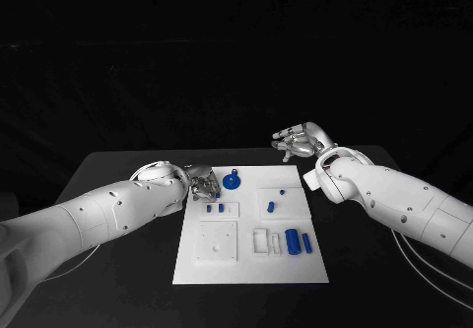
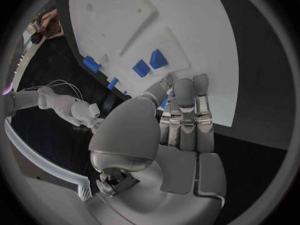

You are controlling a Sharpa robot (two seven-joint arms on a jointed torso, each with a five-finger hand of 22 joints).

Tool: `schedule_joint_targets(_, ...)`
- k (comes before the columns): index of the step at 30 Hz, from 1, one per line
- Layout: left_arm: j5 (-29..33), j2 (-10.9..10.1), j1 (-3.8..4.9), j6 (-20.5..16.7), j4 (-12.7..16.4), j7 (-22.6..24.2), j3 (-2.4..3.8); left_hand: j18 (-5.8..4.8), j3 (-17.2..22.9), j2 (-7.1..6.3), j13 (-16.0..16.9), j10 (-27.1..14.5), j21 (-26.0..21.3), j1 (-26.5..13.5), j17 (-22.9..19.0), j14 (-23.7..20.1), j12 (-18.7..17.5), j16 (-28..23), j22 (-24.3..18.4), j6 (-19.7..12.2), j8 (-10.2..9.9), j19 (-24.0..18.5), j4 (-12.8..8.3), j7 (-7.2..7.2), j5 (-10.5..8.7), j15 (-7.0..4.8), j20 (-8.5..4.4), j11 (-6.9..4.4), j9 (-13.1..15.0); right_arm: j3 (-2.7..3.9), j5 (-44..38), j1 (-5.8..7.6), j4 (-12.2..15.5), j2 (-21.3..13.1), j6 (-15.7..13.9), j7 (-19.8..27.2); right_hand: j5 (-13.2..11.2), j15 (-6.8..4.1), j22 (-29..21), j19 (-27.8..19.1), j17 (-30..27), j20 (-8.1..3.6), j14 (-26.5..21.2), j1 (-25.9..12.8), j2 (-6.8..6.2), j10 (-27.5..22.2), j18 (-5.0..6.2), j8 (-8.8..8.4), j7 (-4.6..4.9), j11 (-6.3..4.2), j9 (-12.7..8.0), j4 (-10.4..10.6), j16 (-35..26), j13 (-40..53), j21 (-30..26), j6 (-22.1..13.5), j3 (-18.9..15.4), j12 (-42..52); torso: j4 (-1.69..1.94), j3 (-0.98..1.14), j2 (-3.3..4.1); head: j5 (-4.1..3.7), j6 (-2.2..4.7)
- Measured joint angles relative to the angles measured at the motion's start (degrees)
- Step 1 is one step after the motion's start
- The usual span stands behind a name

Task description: Assemble the parts on the task board

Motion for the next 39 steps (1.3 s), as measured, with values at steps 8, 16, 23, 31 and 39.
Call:
schedule_joint_targets(8, 0.8, -1.43, 0.01, -1.28, -0.35, -0.09, 0.1, 0.63, 0.3, -1.35, 0.1, -5.48, -0.66, 0.44, -0.18, -1.45, -0.07, -0.39, -0.01, -2.28, 0.0, -1.07, -0.31, 0.64, 0.0, 1.44, 1.07, 1.58, -0.09, 0.0, -0.06, 0.0, -0.02, -0.28, 1.16, -0.1, 0.22, 0.09, 1.81, 0.0, 0.66, 0.0, 0.6, -0.03, 0.03, 2.87, 0.32, 0.0, 0.06, 0.94, 0.0, -1.2, 1.6, -7.4, 1.71, -0.46, 0.72, -11.94, 0.04, -0.01, -0.03, 0.01, -0.07)
schedule_joint_targets(16, 4.94, -4.08, 0.0, -3.96, -0.98, 0.11, 0.4, 1.4, 0.19, -1.93, -0.1, -8.01, -0.77, 1.03, -0.63, -2.9, -0.44, -0.13, -0.02, -1.24, 0.0, -1.87, -0.54, 0.93, 0.0, 2.01, 1.87, 2.68, -0.09, 0.0, -0.64, 0.0, 0.15, -0.55, 4.69, -0.1, -1.72, 0.32, 7.25, 0.21, 2.79, 0.21, 4.63, -1.08, 0.17, 6.7, 1.89, 0.0, 0.34, 2.57, -0.03, -4.14, 5.47, -13.59, 9.04, 0.23, 4.14, -30.68, 0.09, 0.05, -0.07, 0.13, -0.03)
schedule_joint_targets(23, 18.21, -7.74, 1.0, -6.57, 0.08, 2.71, 1.56, 1.14, 1.21, -1.19, -0.1, -3.36, -5.15, 0.91, -4.52, -9.86, -0.26, -8.37, -0.02, 5.25, 0.39, -8.71, -0.8, 3.01, 0.18, 2.08, 2.42, 1.84, 0.08, 0.0, -3.36, -0.02, 0.46, -1.02, 9.03, -0.11, -5.62, -0.04, 9.4, 0.22, 3.39, 0.23, 5.59, 0.31, 1.21, 7.28, 1.88, 0.0, 0.0, 2.55, -0.03, -7.54, 6.13, -13.58, 11.25, 2.29, 5.96, -32.45, 0.03, 0.12, -0.18, -0.41, 0.12)
schedule_joint_targets(31, 37.81, -13.48, 1.76, -10.79, 7.45, 8.68, 2.1, -1.81, -1.82, -0.69, -0.06, -1.07, -14.02, 0.09, -8.23, -12.37, 0.29, -17.62, -6.52, 4.67, 0.39, -13.04, 1.58, 2.44, -0.61, 3.16, 3.39, 1.32, 0.08, 0.0, -12.48, -0.91, 4.48, -2.62, 13.09, -2.42, -9.11, 0.45, 10.09, 0.22, 3.42, 0.23, 6.1, -0.17, 0.73, 5.81, 1.88, 0.0, 0.0, 3.17, -0.03, -8.28, 6.34, -13.65, 11.88, 2.3, 4.26, -32.62, 0.12, 0.2, -0.42, -1.12, 0.4)
schedule_joint_targets(39, 54.1, -18.77, 1.93, -12.47, 17.1, 13.5, 2.17, -4.02, -2.48, -0.02, -0.07, -5.62, -15.97, -0.58, -14.85, -12.14, 0.16, -37.92, -25.09, 5.49, 0.38, -19.23, 2.0, 2.86, -0.61, 5.7, 5.75, 3.04, 0.13, 0.0, -25.44, -2.51, 6.26, -3.31, 14.4, -8.1, -13.83, 0.45, 9.72, 0.22, 2.98, 0.23, 6.09, 0.03, 0.56, 5.72, 1.96, 0.0, -0.18, 3.27, -0.02, -9.0, 6.11, -13.69, 11.88, 2.88, 7.19, -32.62, 0.22, -0.01, -1.05, -2.52, 0.35)
